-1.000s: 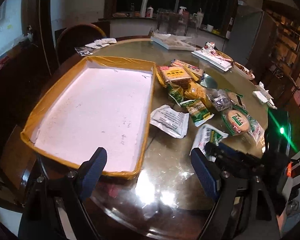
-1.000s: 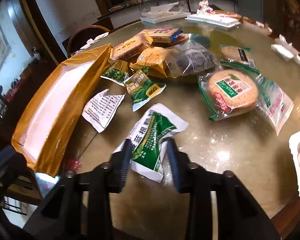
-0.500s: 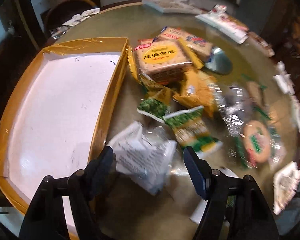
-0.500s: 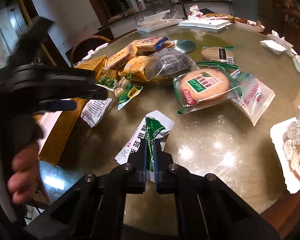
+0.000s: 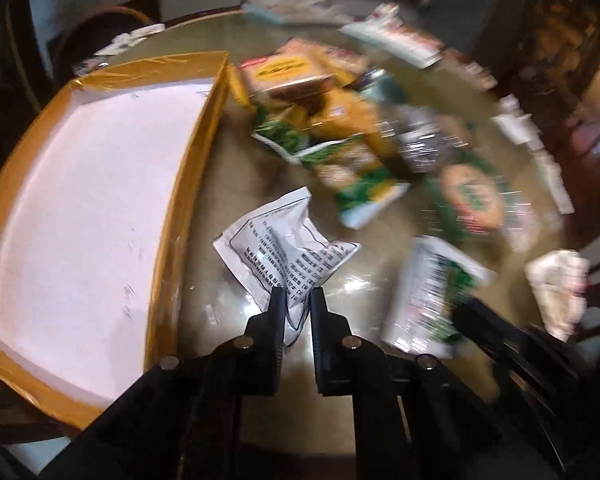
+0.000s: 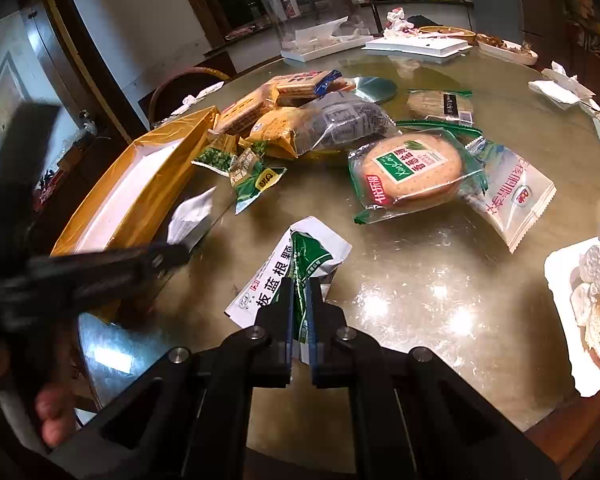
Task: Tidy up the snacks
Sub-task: 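Grasp the white printed sachet with the left gripper, then carry both packets into the white tray and open both grippers, then grasp the green pea snack bag with the left gripper while the right grasps the round biscuit pack, then carry both snacks over the tray and release them inside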
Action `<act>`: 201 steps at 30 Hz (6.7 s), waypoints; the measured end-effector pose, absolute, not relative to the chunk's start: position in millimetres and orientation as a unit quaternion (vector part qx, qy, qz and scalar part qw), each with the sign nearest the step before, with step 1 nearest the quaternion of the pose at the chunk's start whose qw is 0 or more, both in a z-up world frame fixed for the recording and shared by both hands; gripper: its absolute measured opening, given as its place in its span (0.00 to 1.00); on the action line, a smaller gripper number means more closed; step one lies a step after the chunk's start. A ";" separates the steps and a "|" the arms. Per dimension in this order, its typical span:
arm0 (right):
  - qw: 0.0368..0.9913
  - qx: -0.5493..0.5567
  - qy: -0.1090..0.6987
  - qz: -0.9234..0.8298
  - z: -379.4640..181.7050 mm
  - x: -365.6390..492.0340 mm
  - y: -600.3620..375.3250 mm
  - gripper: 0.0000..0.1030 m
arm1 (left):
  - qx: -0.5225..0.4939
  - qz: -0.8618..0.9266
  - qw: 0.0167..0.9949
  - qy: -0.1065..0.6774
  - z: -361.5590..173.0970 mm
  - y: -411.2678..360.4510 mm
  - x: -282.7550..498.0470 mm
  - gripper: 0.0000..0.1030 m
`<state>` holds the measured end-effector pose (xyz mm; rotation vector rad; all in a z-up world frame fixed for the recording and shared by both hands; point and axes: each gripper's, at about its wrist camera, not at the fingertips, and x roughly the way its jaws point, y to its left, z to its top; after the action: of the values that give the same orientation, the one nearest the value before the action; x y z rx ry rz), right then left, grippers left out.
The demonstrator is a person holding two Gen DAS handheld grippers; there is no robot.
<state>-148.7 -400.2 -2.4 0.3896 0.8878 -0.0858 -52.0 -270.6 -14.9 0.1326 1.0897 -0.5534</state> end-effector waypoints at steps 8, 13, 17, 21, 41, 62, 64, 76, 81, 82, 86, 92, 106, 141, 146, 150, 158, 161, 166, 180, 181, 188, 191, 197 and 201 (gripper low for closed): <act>0.884 0.183 0.428 -0.040 -1.4 -152.3 -399.4 0.07 | 0.094 -0.292 0.791 0.529 -17.3 -259.6 -79.1 0.54; 0.885 0.177 0.429 -0.045 -0.8 -156.3 -398.8 0.07 | 0.027 -0.257 0.801 0.539 -12.5 -255.8 -73.4 0.71; 0.885 0.174 0.428 -0.047 -0.4 -157.0 -397.3 0.07 | 0.056 -0.179 0.811 0.554 -27.3 -282.2 -48.5 0.69; 0.886 0.171 0.429 -0.045 -0.2 -162.2 -395.2 0.07 | 0.096 -0.137 0.825 0.539 -37.8 -299.8 -40.6 0.63; 0.908 0.174 0.381 -0.017 19.8 -168.3 -387.9 0.04 | -0.003 -0.293 0.849 0.441 7.8 -253.9 -89.5 0.20; 0.894 0.097 0.404 0.168 38.4 -59.3 -231.0 0.04 | -0.124 -0.140 0.889 0.418 15.9 -101.0 -2.7 0.20; 0.889 0.075 0.421 0.163 26.1 -49.5 -216.9 0.04 | -0.125 -0.136 0.885 0.427 6.8 -97.9 2.3 0.20; 0.899 0.034 0.410 0.153 32.3 -64.2 -205.2 0.48 | -0.129 -0.132 0.882 0.433 3.2 -86.6 -4.9 0.63; 0.909 0.103 0.379 0.136 45.4 -95.7 -247.9 0.57 | -0.114 -0.163 0.898 0.393 31.8 -105.2 -36.8 0.72; 0.909 0.120 0.376 0.131 44.7 -102.0 -260.7 0.58 | -0.111 -0.176 0.899 0.387 35.4 -112.4 -42.4 0.75; 0.910 0.158 0.371 0.095 40.1 -125.5 -306.9 0.61 | -0.089 -0.226 0.890 0.385 42.3 -153.2 -54.7 0.76; 0.907 0.219 0.357 0.034 40.9 -153.6 -389.1 0.67 | -0.065 -0.274 0.862 0.421 34.1 -215.0 -52.2 0.76; 0.870 0.158 0.450 -0.128 19.2 -65.8 -484.3 0.78 | -0.037 -0.260 0.856 0.445 24.1 -253.8 -58.5 0.76; 0.890 0.112 0.441 -0.043 5.9 -128.5 -420.1 0.81 | 0.032 -0.228 0.839 0.493 -25.9 -323.4 -10.5 0.31; 0.883 0.040 0.459 -0.083 -4.3 -112.6 -395.9 0.84 | -0.043 -0.239 0.838 0.488 -10.8 -267.4 -40.4 0.30; 0.874 -0.012 0.473 -0.111 -10.7 -101.8 -382.4 0.86 | -0.080 -0.233 0.850 0.465 5.3 -227.3 -54.4 0.30; 0.879 -0.040 0.459 -0.124 -2.7 -117.3 -361.7 0.59 | -0.108 -0.216 0.867 0.436 24.6 -198.6 -54.7 0.30; 0.882 -0.029 0.455 -0.117 0.2 -121.9 -359.9 0.57 | -0.118 -0.215 0.868 0.432 28.6 -190.2 -55.3 0.30; 0.904 0.063 0.409 -0.106 21.9 -144.3 -385.5 0.77 | -0.123 -0.210 0.873 0.423 32.6 -180.0 -57.1 0.30; 0.873 0.012 0.475 -0.108 -10.1 -99.3 -378.0 0.88 | -0.132 -0.208 0.870 0.427 32.0 -175.1 -57.2 0.30; 0.873 0.008 0.475 -0.111 -11.3 -99.4 -378.9 0.88 | -0.131 -0.207 0.871 0.426 32.1 -173.9 -57.7 0.30; 0.891 0.079 0.438 -0.092 11.6 -124.9 -401.1 0.86 | -0.136 -0.203 0.870 0.429 29.8 -170.0 -56.5 0.30; 0.880 0.076 0.460 -0.088 -1.6 -112.1 -406.7 0.86 | -0.132 -0.210 0.869 0.427 29.5 -175.2 -58.8 0.30; 0.882 0.038 0.464 -0.068 -4.9 -102.7 -390.0 0.87 | -0.132 -0.208 0.871 0.426 29.9 -171.9 -59.6 0.30; 0.877 0.029 0.473 -0.079 -11.2 -99.2 -389.8 0.77 | -0.135 -0.205 0.870 0.428 28.4 -168.5 -56.8 0.30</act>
<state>-99.2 -389.8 -11.2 0.0609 0.9857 -0.1642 -56.8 -168.5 28.4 -0.2828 0.8961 -0.4295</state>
